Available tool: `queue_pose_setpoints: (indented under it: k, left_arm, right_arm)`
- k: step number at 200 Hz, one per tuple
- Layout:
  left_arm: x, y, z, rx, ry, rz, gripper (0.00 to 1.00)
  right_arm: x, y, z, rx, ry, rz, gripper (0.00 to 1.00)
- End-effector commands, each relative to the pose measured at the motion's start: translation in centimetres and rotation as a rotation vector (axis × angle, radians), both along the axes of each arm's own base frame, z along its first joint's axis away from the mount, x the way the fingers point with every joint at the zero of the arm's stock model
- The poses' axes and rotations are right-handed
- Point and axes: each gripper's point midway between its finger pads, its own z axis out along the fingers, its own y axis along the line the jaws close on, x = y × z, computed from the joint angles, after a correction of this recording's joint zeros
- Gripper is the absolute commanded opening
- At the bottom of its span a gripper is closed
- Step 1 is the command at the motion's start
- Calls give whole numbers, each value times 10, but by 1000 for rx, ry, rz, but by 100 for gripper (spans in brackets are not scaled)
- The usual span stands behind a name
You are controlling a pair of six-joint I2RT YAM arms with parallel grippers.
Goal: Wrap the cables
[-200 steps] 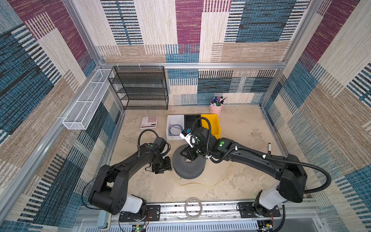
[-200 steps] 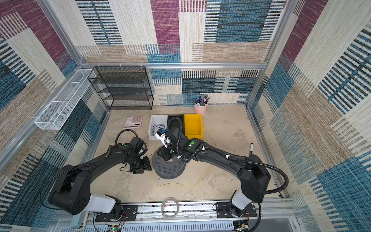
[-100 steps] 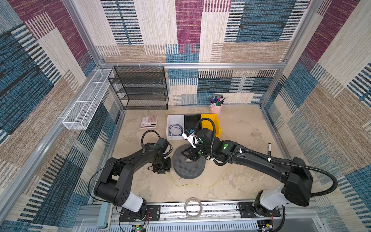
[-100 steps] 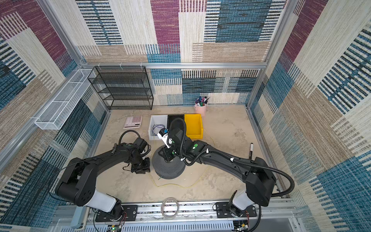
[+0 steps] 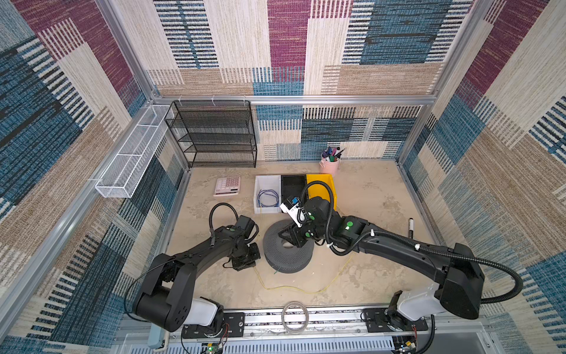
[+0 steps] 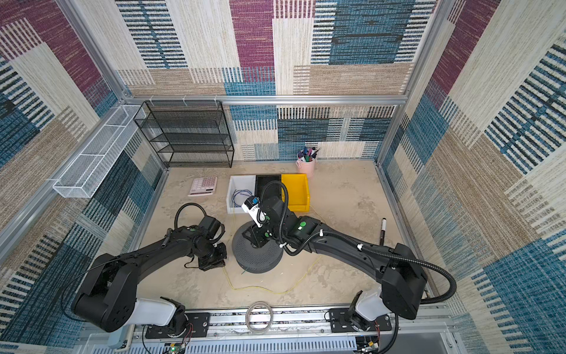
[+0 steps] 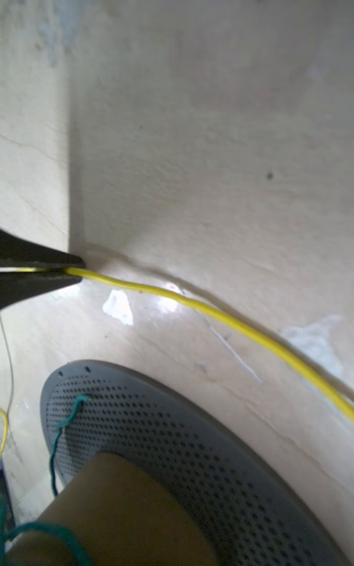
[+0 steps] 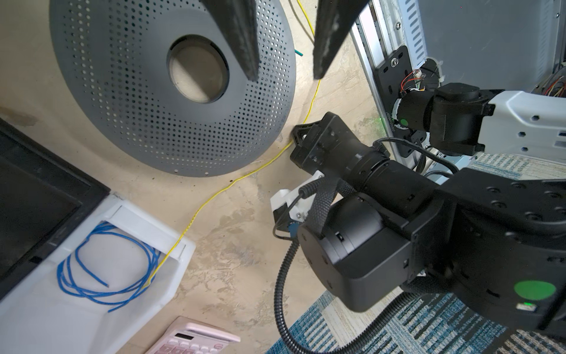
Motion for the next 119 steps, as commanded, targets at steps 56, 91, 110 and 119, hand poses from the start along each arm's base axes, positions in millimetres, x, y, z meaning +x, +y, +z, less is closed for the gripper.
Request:
queue_pose_setpoints:
  k: [56, 91, 110, 119]
  left_arm:
    - [-7, 19, 79, -39, -120, 351, 0]
    - [7, -2, 116, -131, -165, 396, 0]
    - [15, -15, 131, -132, -201, 389, 0]
    - [18, -21, 137, -130, -214, 394, 0]
  right_arm:
    - [-14, 0, 32, 50, -98, 110, 45]
    - [-21, -6, 43, 53, -158, 154, 57]
    - [-23, -10, 40, 44, -179, 164, 62]
    - [-24, -11, 39, 45, -183, 167, 64]
